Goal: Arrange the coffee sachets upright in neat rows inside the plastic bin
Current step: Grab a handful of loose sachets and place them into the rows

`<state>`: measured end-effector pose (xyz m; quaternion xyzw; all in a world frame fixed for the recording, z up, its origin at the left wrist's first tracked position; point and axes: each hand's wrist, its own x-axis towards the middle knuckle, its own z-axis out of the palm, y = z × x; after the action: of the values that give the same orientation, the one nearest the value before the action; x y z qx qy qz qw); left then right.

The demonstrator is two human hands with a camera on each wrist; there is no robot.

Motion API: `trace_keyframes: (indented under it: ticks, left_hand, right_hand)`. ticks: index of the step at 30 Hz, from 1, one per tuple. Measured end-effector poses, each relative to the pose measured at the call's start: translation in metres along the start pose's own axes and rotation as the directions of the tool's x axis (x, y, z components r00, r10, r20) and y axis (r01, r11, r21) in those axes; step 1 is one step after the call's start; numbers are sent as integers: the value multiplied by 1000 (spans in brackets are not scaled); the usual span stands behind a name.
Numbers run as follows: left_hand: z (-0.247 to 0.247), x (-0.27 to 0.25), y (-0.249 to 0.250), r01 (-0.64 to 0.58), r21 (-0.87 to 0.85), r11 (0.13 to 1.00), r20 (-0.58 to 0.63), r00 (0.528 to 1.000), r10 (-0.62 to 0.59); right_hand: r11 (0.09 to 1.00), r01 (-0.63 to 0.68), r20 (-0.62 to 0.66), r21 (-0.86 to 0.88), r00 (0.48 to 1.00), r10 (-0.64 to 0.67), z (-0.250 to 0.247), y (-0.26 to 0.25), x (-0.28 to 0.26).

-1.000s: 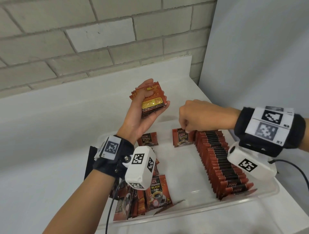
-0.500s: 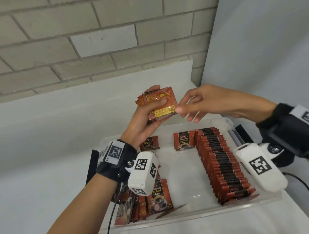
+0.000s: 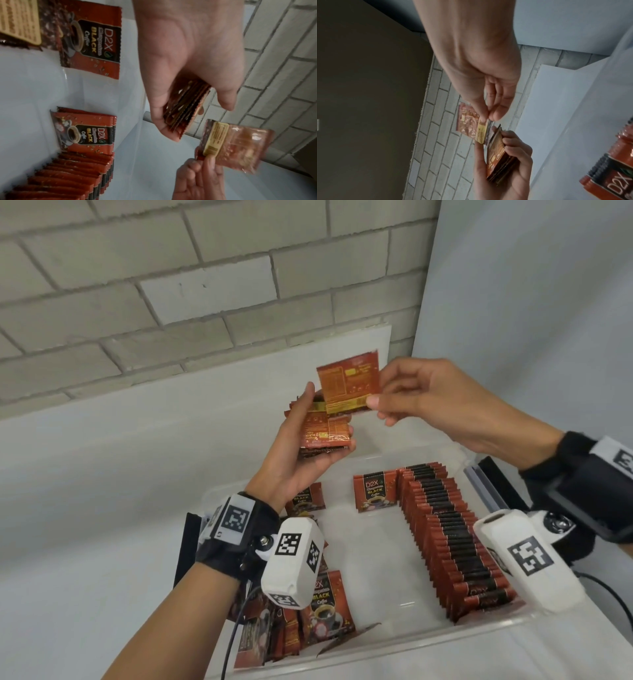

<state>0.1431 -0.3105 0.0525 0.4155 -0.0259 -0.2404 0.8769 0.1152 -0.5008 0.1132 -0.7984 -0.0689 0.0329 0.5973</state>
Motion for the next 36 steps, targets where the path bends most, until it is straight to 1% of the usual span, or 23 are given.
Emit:
trace_keyframes:
  ticks: [3,6,8,11,15,16,17,18,19,20,21,23,25,28,30,33,36]
  left_hand:
    - [0,1,-1,27,-31,999,-9,1000,-27]
    - [0,0,-1,46,-37,998,30,999,-45]
    - [-1,0,-2,48,-32,998,52,998,-46]
    - [0,1,-3,43,16,999,36,998,-43]
    - [1,1,-3,-31,-6,999,60,998,31]
    - [1,1,-3,-55,-13,998,55,997,56]
    - [1,2,-3,-78,-27,997,48,996,80]
    - [0,2,-2,-101,-47,994,43,994,103]
    - [0,3,-2,-124,-70,990,42,991,127]
    - [-1,4,-2,-146,-92,985,45,988,150]
    - [-2,4,-3,-165,-112,980,48,984,171]
    - [-2,4,-3,-191,-125,974,53,979,199]
    - [-3,5,-3,-213,-129,969,65,973,222]
    - [-6,6,-3,-241,-130,962,49,967,249]
    - [-5,5,-3,-252,-126,959,40,965,259]
    - [-4,4,-3,-248,-123,961,47,966,256]
    - [-2,2,-3,-231,-95,968,68,969,238]
  right_hand:
    - [994,98,-35,-49,994,-99,1,3,0]
    - [978,148,-6,-145,989,-151,6,9,0]
    - [970,163,14,-180,986,-164,8,13,0]
    - [956,170,31,-241,985,-167,11,18,1]
    - [956,139,39,-258,990,-133,9,21,2]
    - [967,108,25,-231,994,-105,9,21,3]
    - [984,55,2,-168,998,-56,9,20,2]
    - [998,-19,-15,-60,1000,18,9,18,1]
    - [992,-102,0,75,995,102,10,15,0]
    - [967,-177,45,185,984,171,10,13,-1]
    - [944,-237,101,231,970,219,11,12,-2]
    - [928,-308,184,211,945,272,14,12,-5]
    - [919,-334,216,208,932,290,20,14,-5]
    - [883,-379,233,279,918,320,28,19,-2]
    - [863,-382,207,331,921,329,29,21,0]
    - [845,-346,151,407,938,312,28,20,2]
    - [846,-315,125,430,949,290,24,18,2]
